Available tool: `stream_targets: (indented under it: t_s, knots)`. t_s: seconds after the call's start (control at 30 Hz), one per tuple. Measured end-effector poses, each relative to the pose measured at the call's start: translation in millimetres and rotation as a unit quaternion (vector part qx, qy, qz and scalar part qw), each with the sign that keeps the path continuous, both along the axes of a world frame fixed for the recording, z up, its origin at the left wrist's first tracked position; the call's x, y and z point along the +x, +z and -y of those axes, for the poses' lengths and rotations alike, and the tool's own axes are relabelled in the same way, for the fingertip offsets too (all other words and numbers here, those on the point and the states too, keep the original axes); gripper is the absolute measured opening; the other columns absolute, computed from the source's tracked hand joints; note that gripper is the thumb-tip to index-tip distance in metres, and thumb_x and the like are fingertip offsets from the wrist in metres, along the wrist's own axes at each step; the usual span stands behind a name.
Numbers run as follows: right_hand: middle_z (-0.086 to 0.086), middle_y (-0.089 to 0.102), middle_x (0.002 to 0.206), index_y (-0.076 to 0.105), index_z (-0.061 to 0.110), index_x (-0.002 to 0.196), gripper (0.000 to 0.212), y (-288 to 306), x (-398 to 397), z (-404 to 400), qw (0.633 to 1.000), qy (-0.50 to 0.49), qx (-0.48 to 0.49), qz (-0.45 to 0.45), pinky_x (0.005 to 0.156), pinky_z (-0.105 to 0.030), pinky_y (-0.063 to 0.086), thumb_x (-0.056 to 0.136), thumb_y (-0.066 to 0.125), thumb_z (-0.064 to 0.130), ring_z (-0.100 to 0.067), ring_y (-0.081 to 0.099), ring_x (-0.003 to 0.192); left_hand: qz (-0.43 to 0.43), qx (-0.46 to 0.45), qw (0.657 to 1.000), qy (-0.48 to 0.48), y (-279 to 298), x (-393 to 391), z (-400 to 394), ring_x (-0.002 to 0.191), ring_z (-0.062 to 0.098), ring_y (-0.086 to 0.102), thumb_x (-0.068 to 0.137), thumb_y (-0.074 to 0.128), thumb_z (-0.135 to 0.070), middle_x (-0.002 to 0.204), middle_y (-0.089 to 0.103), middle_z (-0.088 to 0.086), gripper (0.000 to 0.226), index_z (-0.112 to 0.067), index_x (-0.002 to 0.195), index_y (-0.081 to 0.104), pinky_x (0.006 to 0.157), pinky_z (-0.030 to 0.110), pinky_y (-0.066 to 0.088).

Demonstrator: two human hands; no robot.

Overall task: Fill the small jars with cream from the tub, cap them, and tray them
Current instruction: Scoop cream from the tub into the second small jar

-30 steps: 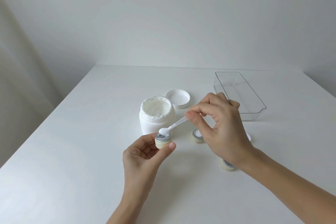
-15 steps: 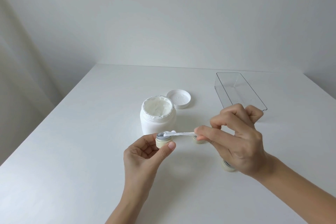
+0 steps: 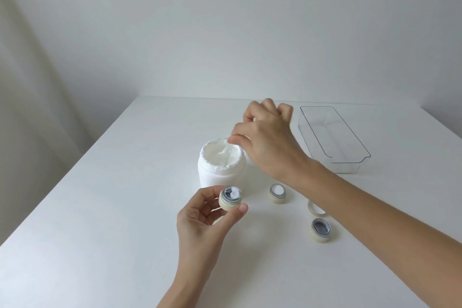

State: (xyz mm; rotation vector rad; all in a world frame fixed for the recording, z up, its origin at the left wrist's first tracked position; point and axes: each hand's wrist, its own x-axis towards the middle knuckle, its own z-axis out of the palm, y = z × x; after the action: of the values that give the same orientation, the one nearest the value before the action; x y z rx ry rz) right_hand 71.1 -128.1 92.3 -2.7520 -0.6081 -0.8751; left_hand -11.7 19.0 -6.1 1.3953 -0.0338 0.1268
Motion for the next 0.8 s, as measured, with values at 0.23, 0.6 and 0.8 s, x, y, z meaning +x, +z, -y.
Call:
stream_targets:
  t_s: [0.23, 0.6, 0.8]
  knots:
    - [0.002, 0.045, 0.089, 0.067, 0.021, 0.080, 0.024, -5, 22, -22, 0.987, -0.011, -0.087, -0.133, 0.068, -0.033, 0.010, 0.093, 0.054, 0.036, -0.024, 0.039, 0.099, -0.014, -0.014, 1.000, -0.017, -2, 0, -1, 0.080, 0.018, 0.074, 0.057, 0.090, -0.023, 0.087, 0.079, 0.006, 0.037, -0.022, 0.088, 0.072, 0.071, 0.023, 0.057]
    - [0.020, 0.052, 0.046, 0.071, 0.001, 0.084, 0.036, 0, 23, 7, 0.930, -0.075, 0.192, -0.303, 0.080, -0.035, 0.025, 0.095, 0.053, 0.030, -0.009, 0.052, 0.068, -0.015, -0.044, 0.999, -0.018, 0, 1, -1, 0.074, 0.026, 0.074, 0.057, 0.090, -0.020, 0.093, 0.076, 0.009, 0.037, -0.017, 0.085, 0.066, 0.068, 0.024, 0.058]
    - [0.024, 0.061, 0.066, 0.069, -0.004, 0.091, 0.037, -4, 23, 24, 0.871, -0.098, 0.332, -0.349, 0.106, -0.045, 0.032, 0.093, 0.055, 0.031, -0.013, 0.058, 0.089, -0.015, -0.049, 0.999, -0.009, 0, 1, -1, 0.062, 0.023, 0.070, 0.061, 0.088, -0.010, 0.093, 0.076, 0.009, 0.032, -0.015, 0.085, 0.067, 0.061, 0.022, 0.055]
